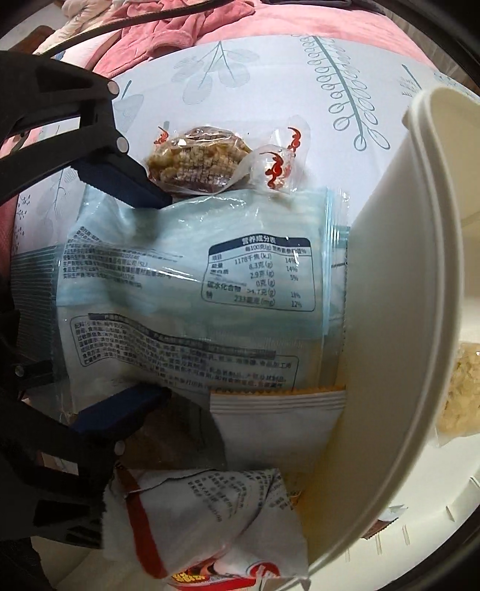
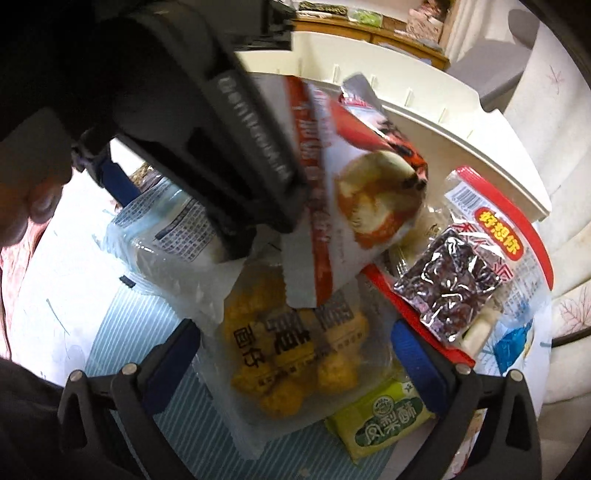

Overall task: Organize snacks
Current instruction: 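Grasp the blue-white printed bag with left tool while right tool grasps yellow-orange snack bag, then lift both bags over the white tray and release them inside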

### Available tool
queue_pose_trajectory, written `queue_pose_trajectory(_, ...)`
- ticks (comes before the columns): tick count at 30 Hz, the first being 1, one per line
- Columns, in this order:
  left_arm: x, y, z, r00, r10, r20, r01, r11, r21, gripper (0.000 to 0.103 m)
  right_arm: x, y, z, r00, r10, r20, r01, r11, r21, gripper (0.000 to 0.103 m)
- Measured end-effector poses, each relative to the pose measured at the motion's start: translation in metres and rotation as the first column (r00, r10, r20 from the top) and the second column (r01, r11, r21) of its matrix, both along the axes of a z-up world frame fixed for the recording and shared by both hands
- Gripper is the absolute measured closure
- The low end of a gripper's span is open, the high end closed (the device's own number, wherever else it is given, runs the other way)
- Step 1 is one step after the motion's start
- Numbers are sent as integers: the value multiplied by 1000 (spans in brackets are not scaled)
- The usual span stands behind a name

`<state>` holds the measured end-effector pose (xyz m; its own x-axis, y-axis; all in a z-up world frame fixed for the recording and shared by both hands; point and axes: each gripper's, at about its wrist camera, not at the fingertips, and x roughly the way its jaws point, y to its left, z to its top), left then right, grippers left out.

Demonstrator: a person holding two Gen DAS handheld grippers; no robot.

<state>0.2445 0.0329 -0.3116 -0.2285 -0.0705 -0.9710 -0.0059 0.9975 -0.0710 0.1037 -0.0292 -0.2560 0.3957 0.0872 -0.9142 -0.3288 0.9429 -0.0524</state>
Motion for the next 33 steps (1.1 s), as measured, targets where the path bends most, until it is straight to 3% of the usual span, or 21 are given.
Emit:
queue_pose_trajectory(13, -39, 32, 32, 1000, 5, 6, -4, 998, -60, 22, 9, 2, 8, 992, -107, -68, 107, 994, 0, 9)
queue_pose_trajectory(21, -68, 65, 57, 1000, -14, 17, 16, 994, -110, 23, 2, -3, 20, 964, -234, -128, 245, 966, 86, 13)
queue_pose_trajectory(23, -68, 73, 59, 1000, -16, 20, 18, 992, -121, 23, -1, -2, 26, 958, -259, -122, 272, 957, 99, 13)
queue_pose_trajectory(33, -68, 114, 123, 995, 14, 98, 5, 981, -192, 23, -11, -3, 72, 938, -339, -67, 346, 915, 208, 14)
